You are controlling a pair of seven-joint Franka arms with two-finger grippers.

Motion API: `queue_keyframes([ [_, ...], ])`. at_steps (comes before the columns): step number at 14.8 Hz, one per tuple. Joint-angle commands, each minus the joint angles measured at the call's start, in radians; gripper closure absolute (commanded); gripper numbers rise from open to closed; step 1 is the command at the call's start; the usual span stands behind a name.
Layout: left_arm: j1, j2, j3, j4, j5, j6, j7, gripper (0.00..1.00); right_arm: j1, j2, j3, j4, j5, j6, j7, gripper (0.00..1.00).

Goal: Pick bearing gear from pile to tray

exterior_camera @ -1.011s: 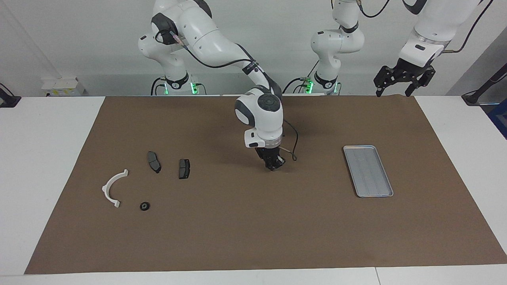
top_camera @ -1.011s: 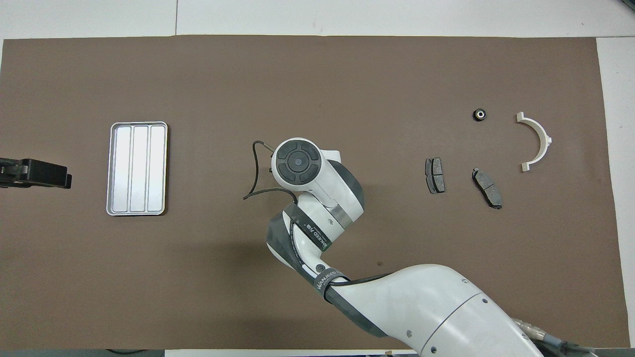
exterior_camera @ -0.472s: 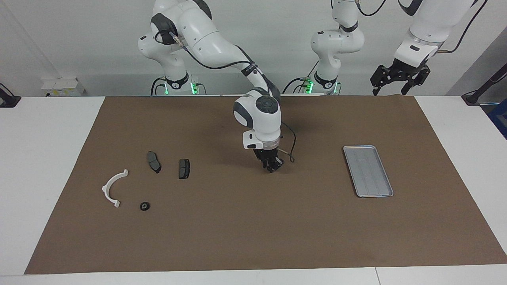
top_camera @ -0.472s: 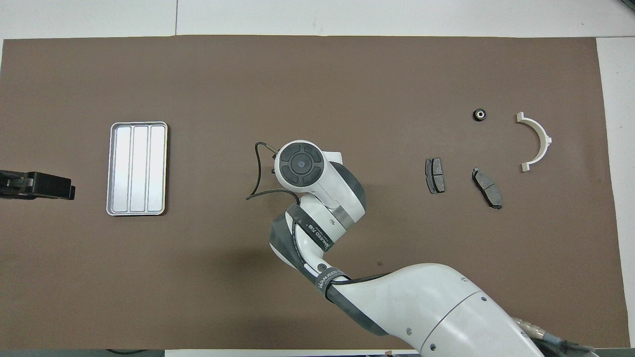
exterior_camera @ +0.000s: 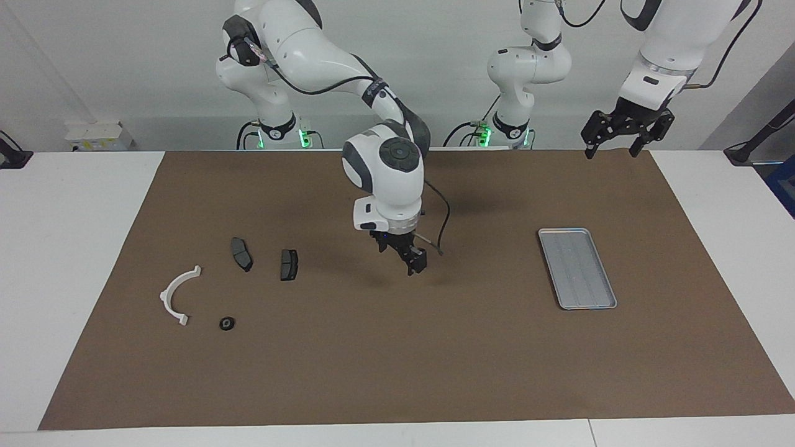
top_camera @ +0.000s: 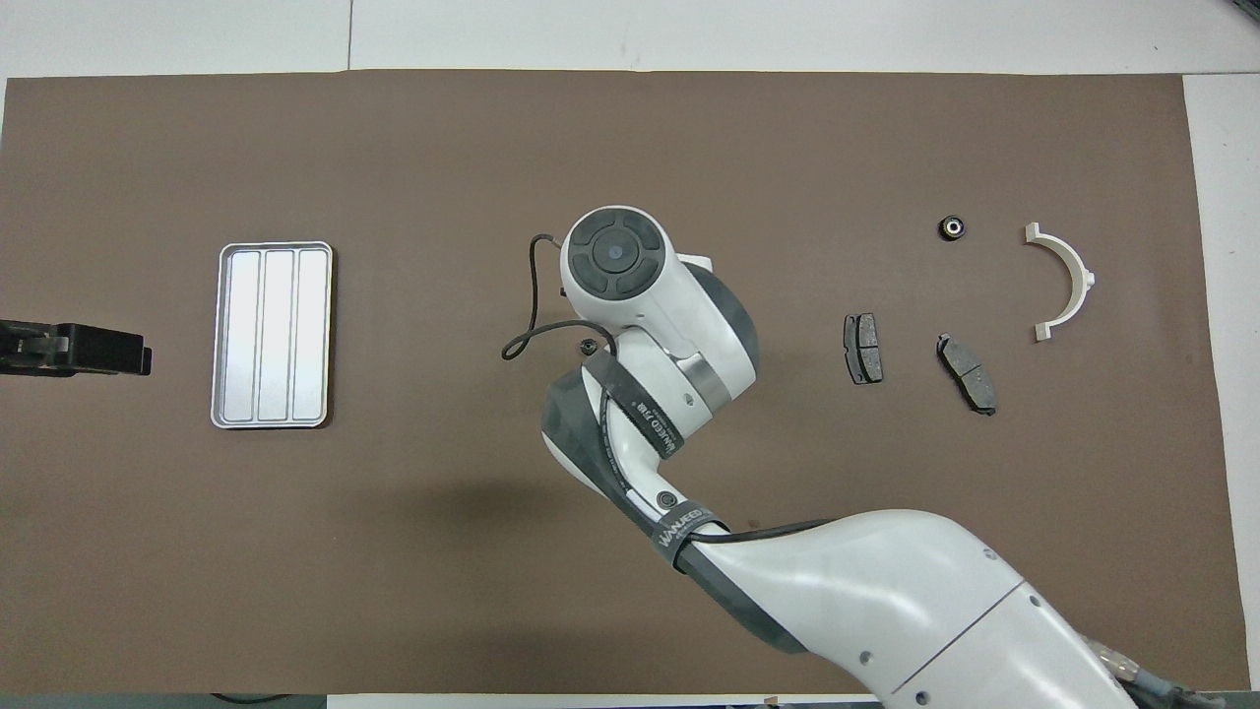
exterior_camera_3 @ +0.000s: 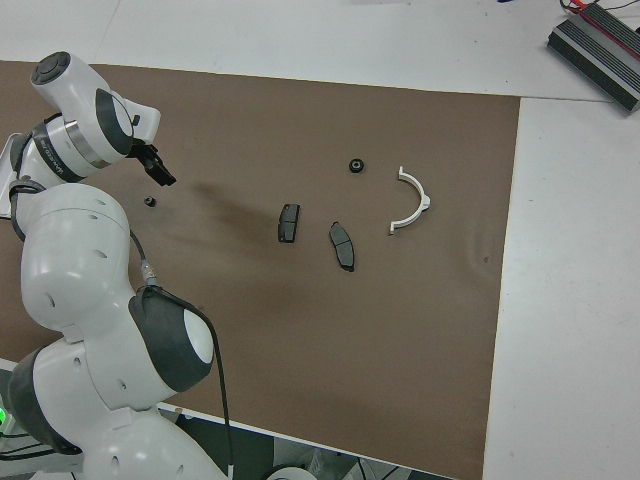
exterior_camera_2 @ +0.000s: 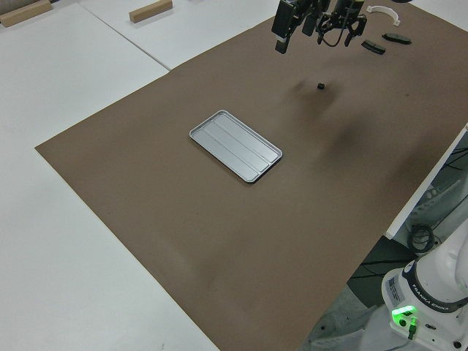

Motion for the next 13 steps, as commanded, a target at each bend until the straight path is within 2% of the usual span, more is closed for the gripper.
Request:
queue_keyframes([
  [1, -0.147, 0.012, -0.003, -0.112, -0.004, 0.150, -0.236, 0.00, -0.101, -0.064, 0.014, -0.005, 0.015, -0.100, -0.238, 0.00],
  [4, -0.298, 0.139, -0.003, -0.092, 0.015, 0.237, -0.428, 0.00, -0.210, -0.095, 0.011, -0.008, 0.003, -0.158, -0.527, 0.00],
  [7, -0.427, 0.302, -0.003, -0.055, 0.051, 0.361, -0.612, 0.00, -0.322, -0.099, 0.008, -0.034, -0.003, -0.141, -0.795, 0.00],
  [9, -0.476, 0.411, -0.003, -0.017, 0.052, 0.403, -0.654, 0.00, -0.400, -0.113, 0.008, -0.086, -0.006, -0.080, -0.964, 0.00],
  [11, -0.504, 0.567, -0.003, 0.136, 0.058, 0.389, -0.689, 0.00, -0.455, -0.136, 0.008, -0.171, -0.012, 0.016, -1.063, 0.00],
  [13, -0.508, 0.609, -0.003, 0.153, 0.049, 0.415, -0.689, 0.00, -0.491, -0.144, 0.008, -0.238, -0.022, 0.114, -1.115, 0.00],
])
